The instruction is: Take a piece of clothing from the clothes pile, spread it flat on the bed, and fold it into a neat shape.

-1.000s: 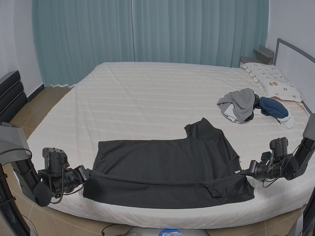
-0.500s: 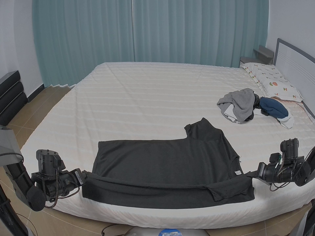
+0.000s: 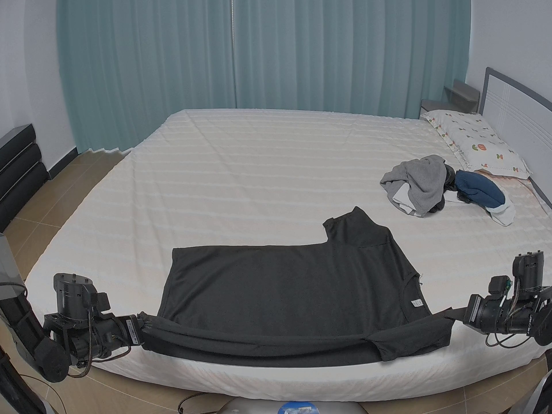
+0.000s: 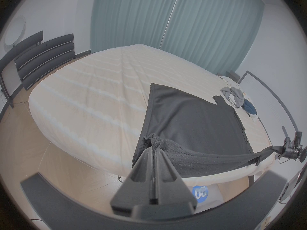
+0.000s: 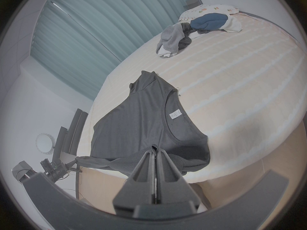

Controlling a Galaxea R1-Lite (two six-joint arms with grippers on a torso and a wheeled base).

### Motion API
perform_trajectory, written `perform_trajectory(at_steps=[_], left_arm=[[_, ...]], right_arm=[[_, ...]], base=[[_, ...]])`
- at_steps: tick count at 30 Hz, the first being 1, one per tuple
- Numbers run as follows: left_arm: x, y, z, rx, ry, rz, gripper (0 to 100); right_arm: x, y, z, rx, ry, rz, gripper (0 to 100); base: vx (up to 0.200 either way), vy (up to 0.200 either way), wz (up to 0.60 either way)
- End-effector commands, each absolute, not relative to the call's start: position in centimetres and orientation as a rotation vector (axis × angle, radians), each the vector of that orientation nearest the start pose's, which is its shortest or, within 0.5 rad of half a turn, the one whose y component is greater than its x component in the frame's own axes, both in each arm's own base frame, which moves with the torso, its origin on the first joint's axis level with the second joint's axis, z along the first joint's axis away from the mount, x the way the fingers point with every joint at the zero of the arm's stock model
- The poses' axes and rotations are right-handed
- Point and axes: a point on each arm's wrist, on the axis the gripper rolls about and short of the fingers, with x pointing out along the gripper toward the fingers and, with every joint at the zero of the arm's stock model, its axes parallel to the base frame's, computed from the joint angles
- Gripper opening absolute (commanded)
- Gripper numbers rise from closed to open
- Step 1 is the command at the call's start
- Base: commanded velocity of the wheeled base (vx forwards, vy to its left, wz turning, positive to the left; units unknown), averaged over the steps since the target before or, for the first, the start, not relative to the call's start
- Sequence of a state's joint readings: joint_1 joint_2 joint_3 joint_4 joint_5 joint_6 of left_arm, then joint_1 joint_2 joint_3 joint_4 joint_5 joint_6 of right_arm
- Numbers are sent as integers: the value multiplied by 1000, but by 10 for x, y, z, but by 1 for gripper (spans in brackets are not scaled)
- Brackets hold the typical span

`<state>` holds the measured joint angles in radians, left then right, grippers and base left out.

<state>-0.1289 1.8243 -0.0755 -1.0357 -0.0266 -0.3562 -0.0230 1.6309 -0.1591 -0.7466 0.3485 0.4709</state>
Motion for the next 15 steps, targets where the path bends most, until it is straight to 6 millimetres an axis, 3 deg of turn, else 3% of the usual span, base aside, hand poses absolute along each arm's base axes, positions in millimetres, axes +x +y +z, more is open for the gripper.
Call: perform_trajectory(at_steps=[1, 9, 15], left_arm=[[188, -25, 40, -291, 728, -26, 0], [184, -25, 36, -257, 792, -28, 0], [193, -25, 37, -280, 783, -24, 0]], right_arm=[[174, 4, 73, 576, 746, 147, 0], [167, 4, 75, 575, 757, 143, 0], [178, 4, 77, 575, 747, 145, 0]], base=[[0, 0, 0], [0, 0, 0], [0, 0, 0]])
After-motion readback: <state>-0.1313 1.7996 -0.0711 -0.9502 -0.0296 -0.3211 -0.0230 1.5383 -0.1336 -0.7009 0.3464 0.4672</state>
